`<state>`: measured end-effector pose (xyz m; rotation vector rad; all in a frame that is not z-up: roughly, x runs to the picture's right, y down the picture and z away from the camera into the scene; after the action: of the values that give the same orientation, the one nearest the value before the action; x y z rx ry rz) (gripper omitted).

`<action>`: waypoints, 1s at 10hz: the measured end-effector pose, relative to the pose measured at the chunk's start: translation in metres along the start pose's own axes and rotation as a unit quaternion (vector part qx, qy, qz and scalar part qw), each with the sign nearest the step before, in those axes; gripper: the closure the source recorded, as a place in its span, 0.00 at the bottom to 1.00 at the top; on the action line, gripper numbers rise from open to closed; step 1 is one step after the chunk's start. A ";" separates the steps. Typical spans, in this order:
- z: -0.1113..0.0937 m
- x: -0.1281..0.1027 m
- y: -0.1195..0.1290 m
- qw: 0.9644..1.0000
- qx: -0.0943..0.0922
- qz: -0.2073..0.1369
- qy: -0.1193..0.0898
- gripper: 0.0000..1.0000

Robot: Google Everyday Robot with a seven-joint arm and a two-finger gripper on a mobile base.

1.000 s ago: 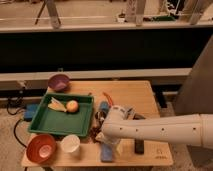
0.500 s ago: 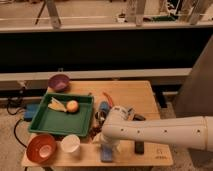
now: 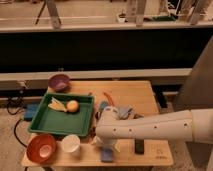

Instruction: Place sponge in tray

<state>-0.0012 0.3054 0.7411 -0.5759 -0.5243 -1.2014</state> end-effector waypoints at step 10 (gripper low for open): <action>0.018 0.000 0.000 0.998 -0.011 -0.047 -0.038 0.20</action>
<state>-0.0024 0.3172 0.7544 -0.6238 -0.6094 -1.2796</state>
